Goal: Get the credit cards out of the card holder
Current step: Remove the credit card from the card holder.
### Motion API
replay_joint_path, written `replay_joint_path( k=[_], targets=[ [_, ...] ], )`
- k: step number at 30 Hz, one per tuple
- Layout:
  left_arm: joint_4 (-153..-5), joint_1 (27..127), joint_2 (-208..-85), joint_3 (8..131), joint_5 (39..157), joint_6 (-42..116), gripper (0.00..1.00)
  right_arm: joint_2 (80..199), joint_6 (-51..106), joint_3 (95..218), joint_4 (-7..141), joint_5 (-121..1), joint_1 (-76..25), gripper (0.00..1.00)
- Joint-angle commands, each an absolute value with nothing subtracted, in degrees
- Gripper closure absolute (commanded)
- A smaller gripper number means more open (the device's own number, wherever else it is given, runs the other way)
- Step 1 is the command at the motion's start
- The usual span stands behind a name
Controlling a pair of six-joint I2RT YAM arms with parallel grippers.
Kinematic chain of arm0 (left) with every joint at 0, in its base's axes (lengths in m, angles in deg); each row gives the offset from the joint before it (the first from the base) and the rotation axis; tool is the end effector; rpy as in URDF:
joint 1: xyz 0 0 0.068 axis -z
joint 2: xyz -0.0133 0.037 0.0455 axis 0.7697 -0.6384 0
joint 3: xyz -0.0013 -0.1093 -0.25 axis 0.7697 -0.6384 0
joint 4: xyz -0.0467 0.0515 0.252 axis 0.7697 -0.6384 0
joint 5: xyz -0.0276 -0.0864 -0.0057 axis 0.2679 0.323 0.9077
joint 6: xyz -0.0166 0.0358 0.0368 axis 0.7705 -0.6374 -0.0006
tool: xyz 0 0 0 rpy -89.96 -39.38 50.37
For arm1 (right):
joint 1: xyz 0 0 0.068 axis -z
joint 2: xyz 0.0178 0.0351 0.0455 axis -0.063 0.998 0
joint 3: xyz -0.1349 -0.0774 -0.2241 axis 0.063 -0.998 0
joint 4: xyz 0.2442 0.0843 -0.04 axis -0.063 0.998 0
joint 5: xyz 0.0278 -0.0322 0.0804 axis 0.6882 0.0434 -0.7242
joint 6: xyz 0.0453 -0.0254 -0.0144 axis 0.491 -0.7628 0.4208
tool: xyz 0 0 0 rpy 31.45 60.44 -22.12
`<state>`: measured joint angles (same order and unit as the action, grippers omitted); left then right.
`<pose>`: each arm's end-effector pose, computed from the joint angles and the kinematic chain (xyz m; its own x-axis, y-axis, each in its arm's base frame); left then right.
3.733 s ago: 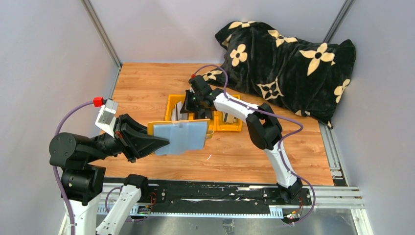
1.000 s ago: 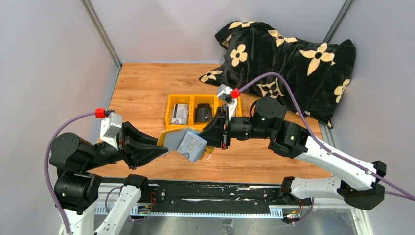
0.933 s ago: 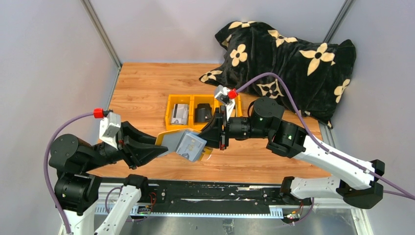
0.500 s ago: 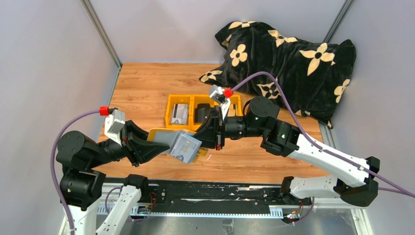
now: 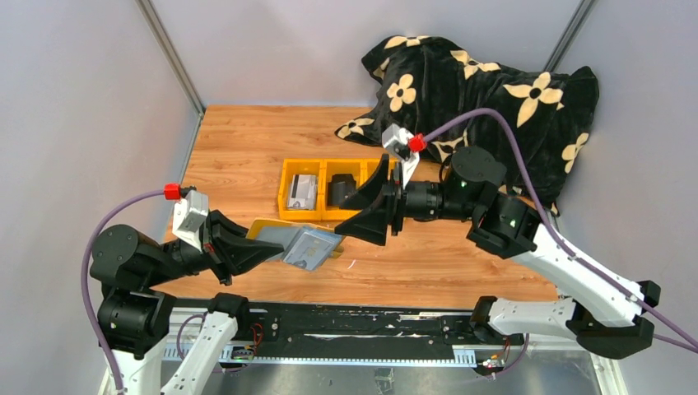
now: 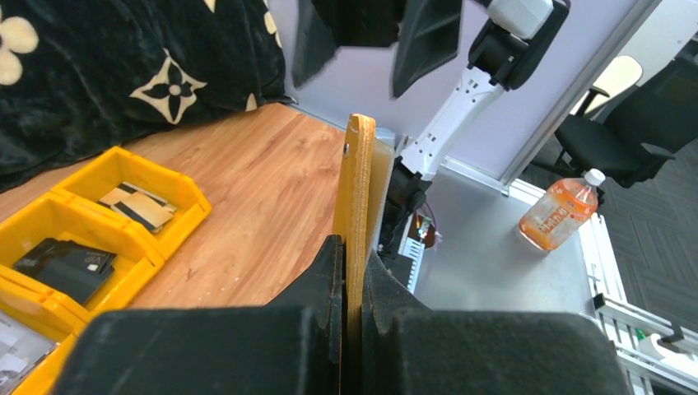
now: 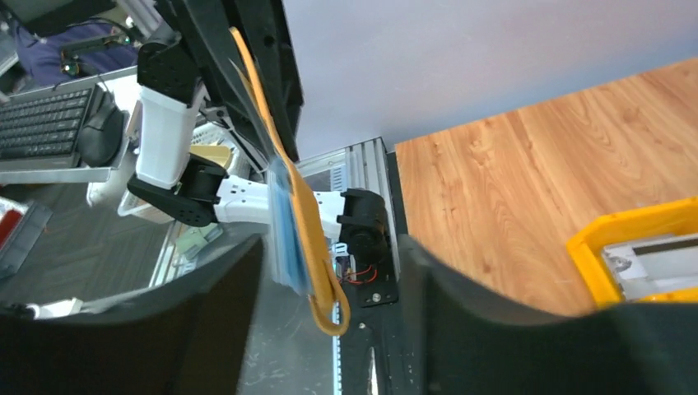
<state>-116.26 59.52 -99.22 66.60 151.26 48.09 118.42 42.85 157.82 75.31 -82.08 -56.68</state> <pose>0.0162 -0.0343 0.4543 -0.2551 -0.1429 -0.9563 0.9087 0.3026 -0.2877 0.0894 0.1921 0.4840 -0.3174 0.1091 -0.9420 -0.9483 -0.0402 0.3149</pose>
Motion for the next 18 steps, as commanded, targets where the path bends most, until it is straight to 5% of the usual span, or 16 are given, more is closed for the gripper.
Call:
replay_joint_path(
  k=[1, 9, 18],
  targets=[
    [-116.2, 59.6, -99.1, 66.0, 154.4, 46.9, 1.00, 124.0, 34.5, 169.5, 85.9, -87.3, -55.7, 0.30],
    [-116.2, 59.6, -99.6, 64.3, 157.6, 47.7, 1.00, 139.0, 27.5, 185.7, 95.4, -94.4, -59.7, 0.26],
    [-116.2, 59.6, -99.7, 63.6, 158.2, 47.6, 1.00, 143.9, 28.5, 189.3, 93.5, -97.0, -62.4, 0.62]
  ],
)
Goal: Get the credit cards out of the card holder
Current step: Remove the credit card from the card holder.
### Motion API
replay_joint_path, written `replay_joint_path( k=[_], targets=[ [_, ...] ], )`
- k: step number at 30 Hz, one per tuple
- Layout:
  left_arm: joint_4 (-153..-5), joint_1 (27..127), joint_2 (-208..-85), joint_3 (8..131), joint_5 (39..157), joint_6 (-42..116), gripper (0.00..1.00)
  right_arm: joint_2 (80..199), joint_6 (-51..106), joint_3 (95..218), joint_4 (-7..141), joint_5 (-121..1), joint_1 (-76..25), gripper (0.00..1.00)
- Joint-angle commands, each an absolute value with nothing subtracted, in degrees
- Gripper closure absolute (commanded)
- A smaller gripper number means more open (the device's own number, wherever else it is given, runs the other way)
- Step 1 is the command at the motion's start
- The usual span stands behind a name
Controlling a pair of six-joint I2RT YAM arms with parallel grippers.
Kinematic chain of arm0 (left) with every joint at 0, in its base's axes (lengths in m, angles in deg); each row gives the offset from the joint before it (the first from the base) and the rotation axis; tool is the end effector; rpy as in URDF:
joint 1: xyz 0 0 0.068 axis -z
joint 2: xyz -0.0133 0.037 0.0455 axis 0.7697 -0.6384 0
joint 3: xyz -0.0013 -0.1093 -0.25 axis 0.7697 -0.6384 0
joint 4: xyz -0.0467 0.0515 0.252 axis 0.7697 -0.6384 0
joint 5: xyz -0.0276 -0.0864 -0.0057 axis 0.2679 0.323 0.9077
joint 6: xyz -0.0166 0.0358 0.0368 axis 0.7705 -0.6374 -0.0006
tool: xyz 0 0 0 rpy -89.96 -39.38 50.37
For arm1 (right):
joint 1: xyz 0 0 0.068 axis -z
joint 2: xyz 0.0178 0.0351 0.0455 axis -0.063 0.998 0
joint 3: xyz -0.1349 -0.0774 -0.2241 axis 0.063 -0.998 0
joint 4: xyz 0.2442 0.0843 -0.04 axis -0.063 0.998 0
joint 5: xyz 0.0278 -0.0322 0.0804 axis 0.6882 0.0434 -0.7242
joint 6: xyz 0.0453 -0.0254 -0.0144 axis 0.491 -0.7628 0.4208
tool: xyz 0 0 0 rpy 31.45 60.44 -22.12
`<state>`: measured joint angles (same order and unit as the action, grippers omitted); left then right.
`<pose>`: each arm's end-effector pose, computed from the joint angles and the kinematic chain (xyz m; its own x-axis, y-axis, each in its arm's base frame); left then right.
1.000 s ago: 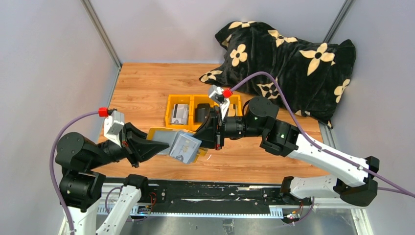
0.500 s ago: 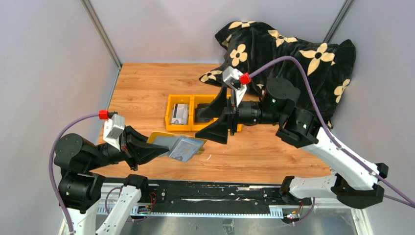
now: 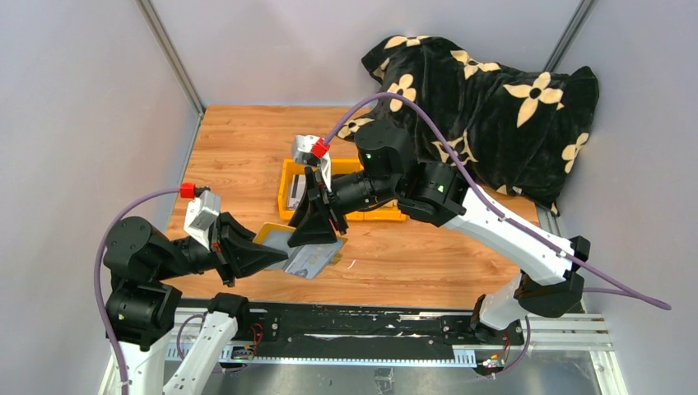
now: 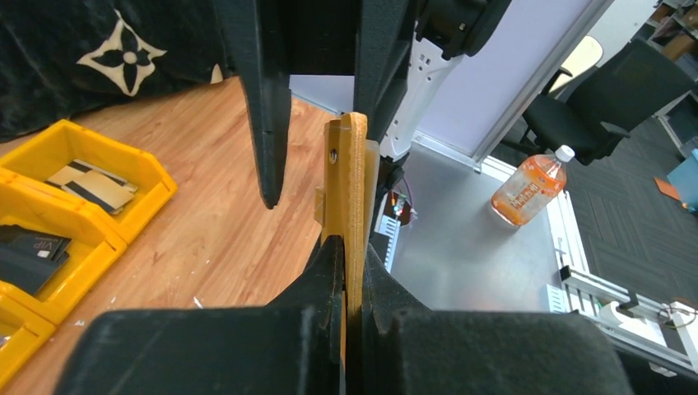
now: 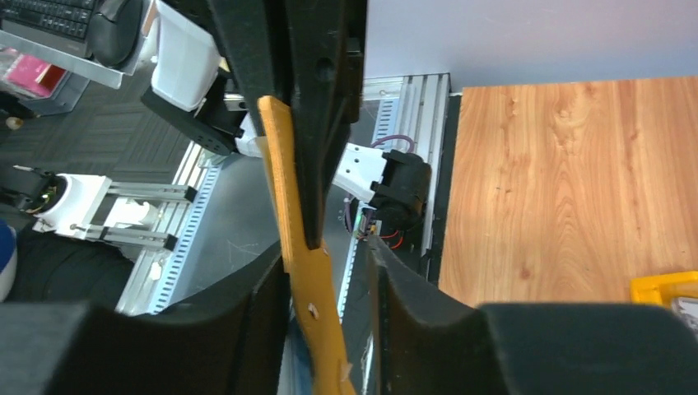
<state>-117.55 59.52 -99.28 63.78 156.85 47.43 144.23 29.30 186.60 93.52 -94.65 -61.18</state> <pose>0.0236 -0.0370 0.4403 -0.3233 -0.0939 -0.9416 0.9155 0.2210 -0.3363 0.1116 0.2931 0.5019 -0.2005 -0.1614 -0.9663 -0.9339 -0.2665 0.2383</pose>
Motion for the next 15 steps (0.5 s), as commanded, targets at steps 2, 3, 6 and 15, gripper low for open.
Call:
replay_joint_path(
  k=[2, 3, 6, 15],
  targets=[
    [-116.3, 59.6, -99.7, 63.6, 158.1, 47.6, 1.00, 144.1, 29.3, 189.4, 92.6, -96.2, -62.5, 0.79],
    [-116.2, 59.6, -99.7, 63.7, 158.0, 47.6, 1.00, 144.1, 29.7, 189.4, 92.3, -95.8, -62.5, 0.87],
    [-116.2, 59.6, -99.4, 63.6, 157.9, 48.0, 0.72, 143.1, 31.0, 188.4, 90.4, -91.5, -62.4, 1.00],
    [-116.2, 59.6, -98.1, 63.0, 155.5, 52.1, 0.23, 129.0, 44.4, 167.0, 62.9, -77.4, -62.0, 1.00]
  ],
)
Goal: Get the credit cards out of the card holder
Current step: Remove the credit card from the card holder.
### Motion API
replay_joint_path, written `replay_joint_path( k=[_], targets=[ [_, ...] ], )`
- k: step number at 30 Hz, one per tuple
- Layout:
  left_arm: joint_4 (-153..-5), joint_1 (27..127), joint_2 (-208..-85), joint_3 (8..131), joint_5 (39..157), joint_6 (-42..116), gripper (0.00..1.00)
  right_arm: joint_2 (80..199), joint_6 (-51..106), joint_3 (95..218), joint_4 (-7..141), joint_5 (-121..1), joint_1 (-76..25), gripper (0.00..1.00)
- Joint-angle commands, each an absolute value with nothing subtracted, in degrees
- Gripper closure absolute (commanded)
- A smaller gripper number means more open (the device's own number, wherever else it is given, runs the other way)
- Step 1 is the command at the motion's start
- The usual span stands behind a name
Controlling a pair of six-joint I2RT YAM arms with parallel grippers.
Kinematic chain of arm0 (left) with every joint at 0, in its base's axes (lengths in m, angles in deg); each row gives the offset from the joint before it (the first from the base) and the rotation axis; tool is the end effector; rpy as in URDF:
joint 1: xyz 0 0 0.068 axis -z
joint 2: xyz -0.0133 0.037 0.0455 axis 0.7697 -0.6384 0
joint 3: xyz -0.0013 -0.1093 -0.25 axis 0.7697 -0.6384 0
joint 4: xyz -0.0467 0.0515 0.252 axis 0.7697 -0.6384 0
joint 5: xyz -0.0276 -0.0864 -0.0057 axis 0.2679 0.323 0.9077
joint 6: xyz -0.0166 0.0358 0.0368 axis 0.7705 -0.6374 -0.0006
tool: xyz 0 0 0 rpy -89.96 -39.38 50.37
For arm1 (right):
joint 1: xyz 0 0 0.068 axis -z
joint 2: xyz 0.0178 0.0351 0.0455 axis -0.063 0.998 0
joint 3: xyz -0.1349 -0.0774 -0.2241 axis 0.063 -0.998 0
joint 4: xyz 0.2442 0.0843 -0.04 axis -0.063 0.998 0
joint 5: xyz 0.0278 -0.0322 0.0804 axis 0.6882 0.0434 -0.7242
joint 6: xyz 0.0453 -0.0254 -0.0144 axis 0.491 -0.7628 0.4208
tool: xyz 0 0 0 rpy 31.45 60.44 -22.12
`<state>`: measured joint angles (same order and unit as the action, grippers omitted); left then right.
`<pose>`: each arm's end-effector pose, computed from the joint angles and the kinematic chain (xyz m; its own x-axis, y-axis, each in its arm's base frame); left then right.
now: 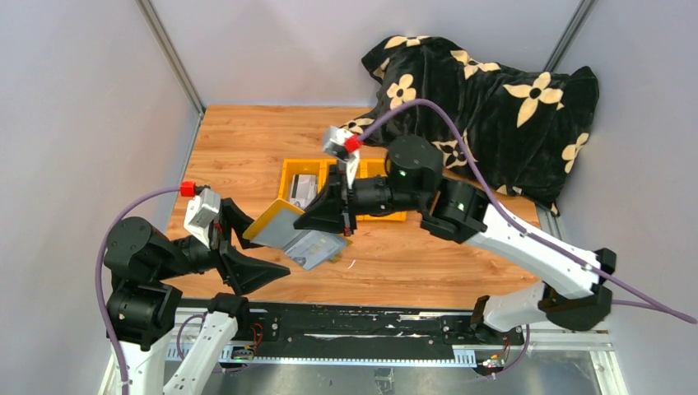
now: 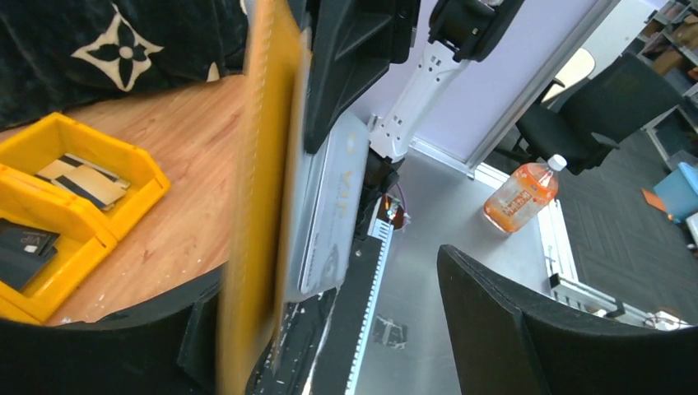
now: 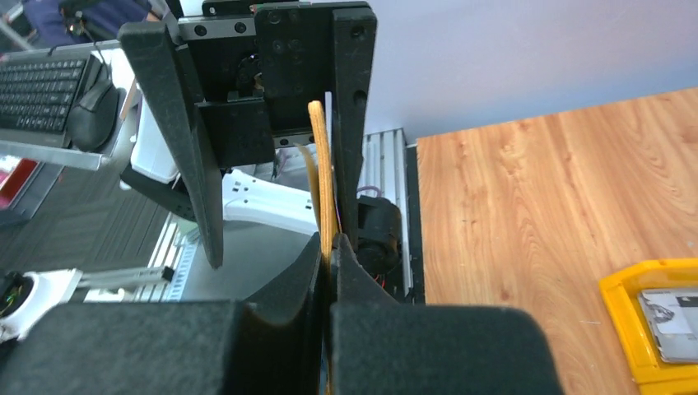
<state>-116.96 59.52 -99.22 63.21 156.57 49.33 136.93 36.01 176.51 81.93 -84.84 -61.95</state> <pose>0.0253 -0.0372 0.4389 -0.3517 -0.1033 -0.9304 0.9037 0.2220 -0.3662 0.1028 0.2722 0.5026 -0.2554 -0.0180 -0.9667 -0.9567 -0.1395 0.2553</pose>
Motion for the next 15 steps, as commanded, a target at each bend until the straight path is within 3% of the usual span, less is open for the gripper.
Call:
replay_joint_path(
  k=[1, 6, 7, 15],
  targets=[
    [-114.7, 59.6, -97.9, 62.8, 155.2, 54.1, 0.25, 126.8, 46.6, 162.5, 57.5, -76.1, -62.0, 1.00],
    [-103.7, 59.6, -95.6, 60.1, 152.6, 63.6, 0.43, 120.8, 55.8, 146.4, 39.8, -72.6, -62.4, 1.00],
    [-103.3, 59.6, -95.6, 60.3, 151.8, 63.8, 0.52, 120.4, 56.7, 144.4, 37.9, -72.5, -62.7, 1.00],
    [-106.0, 59.6, -95.8, 61.1, 146.0, 60.0, 0.94, 121.3, 57.0, 143.1, 37.5, -74.3, -65.8, 1.00]
  ],
)
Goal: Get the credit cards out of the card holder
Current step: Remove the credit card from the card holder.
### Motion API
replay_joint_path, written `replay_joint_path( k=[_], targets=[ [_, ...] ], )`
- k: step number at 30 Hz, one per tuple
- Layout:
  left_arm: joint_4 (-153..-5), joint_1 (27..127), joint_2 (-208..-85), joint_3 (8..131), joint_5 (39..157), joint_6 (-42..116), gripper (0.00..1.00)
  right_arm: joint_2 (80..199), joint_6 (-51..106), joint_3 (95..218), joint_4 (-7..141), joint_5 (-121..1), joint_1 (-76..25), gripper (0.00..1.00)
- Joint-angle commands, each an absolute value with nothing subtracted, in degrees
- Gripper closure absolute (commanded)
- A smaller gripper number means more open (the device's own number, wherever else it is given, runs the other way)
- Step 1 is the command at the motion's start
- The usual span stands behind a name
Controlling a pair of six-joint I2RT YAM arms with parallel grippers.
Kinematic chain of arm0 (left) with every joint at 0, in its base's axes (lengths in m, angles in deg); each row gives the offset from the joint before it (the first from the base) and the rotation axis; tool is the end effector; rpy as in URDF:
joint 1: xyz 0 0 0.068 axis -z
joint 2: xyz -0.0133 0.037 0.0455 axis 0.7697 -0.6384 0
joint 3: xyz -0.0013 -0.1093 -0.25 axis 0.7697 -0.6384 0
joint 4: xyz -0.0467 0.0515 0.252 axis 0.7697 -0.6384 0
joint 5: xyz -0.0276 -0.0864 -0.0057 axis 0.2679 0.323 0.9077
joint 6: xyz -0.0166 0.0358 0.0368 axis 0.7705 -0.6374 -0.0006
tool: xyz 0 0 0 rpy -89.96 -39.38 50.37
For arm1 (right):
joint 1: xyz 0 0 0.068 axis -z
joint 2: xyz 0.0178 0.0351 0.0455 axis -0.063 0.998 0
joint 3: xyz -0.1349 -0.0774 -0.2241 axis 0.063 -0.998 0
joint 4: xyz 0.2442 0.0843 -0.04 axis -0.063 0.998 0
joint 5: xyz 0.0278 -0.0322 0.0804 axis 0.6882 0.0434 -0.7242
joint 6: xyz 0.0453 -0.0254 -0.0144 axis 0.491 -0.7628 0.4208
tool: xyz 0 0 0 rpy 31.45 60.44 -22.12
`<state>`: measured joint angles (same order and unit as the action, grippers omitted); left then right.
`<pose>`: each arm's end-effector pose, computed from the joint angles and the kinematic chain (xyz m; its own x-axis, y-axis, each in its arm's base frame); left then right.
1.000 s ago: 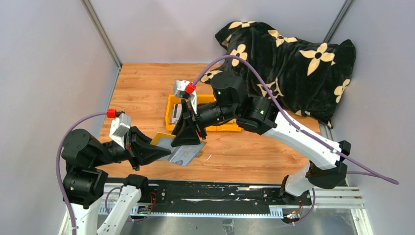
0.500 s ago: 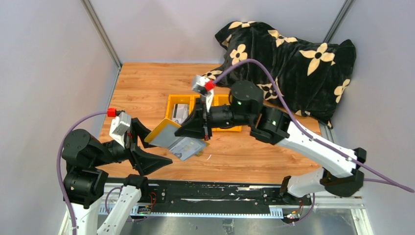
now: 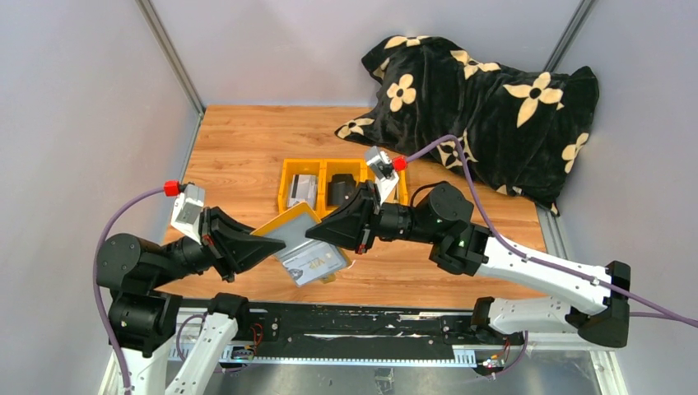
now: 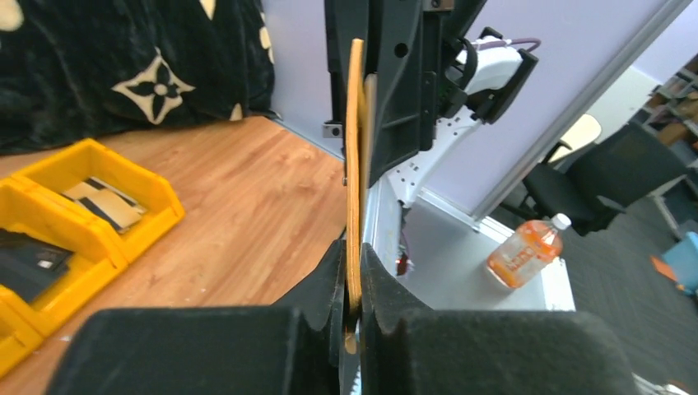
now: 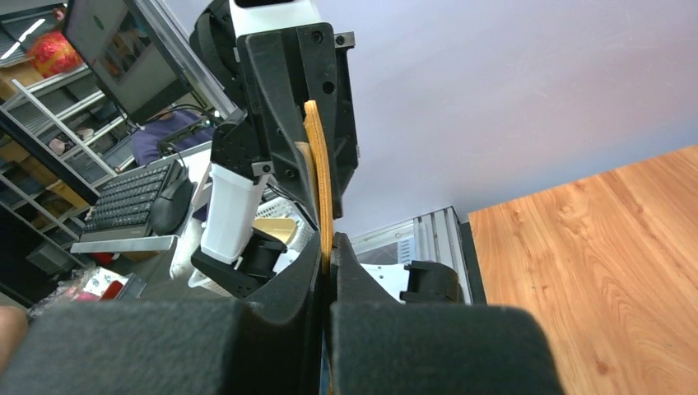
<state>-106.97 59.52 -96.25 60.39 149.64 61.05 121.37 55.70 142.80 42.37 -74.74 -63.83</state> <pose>0.0209 -0.0346 0.4433 -0.3545 -0.2373 -0.9045 0.8678 0.2768 -0.4127 0.0821 0.2327 0.4442 -0.4485 0.3086 -0.8388 -0.8935 -0.1796 0.4116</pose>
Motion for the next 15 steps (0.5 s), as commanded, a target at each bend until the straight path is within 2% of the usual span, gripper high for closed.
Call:
replay_joint_path(
  k=[1, 2, 5, 7, 11, 15],
  targets=[
    [-106.8, 59.6, -95.8, 61.3, 145.6, 59.1, 0.98, 121.4, 56.0, 143.8, 38.9, -75.2, -65.8, 1.00],
    [-107.7, 59.6, -95.9, 61.6, 145.8, 57.8, 1.00, 121.4, 54.6, 144.7, 41.1, -76.7, -65.8, 0.96],
    [-112.2, 59.6, -96.6, 63.1, 149.0, 52.3, 1.00, 122.0, 45.7, 151.8, 54.3, -81.9, -65.8, 0.71],
    [-113.9, 59.6, -97.2, 63.5, 152.1, 49.2, 1.00, 124.1, 38.6, 158.6, 66.2, -85.1, -65.8, 0.59],
    [-117.9, 59.6, -98.1, 64.0, 154.1, 44.4, 1.00, 132.5, 29.2, 172.2, 87.9, -89.8, -65.8, 0.45],
    [-121.0, 59.6, -99.2, 65.4, 155.7, 40.1, 1.00, 139.8, 23.4, 182.8, 101.8, -88.8, -66.3, 0.45]
  ],
)
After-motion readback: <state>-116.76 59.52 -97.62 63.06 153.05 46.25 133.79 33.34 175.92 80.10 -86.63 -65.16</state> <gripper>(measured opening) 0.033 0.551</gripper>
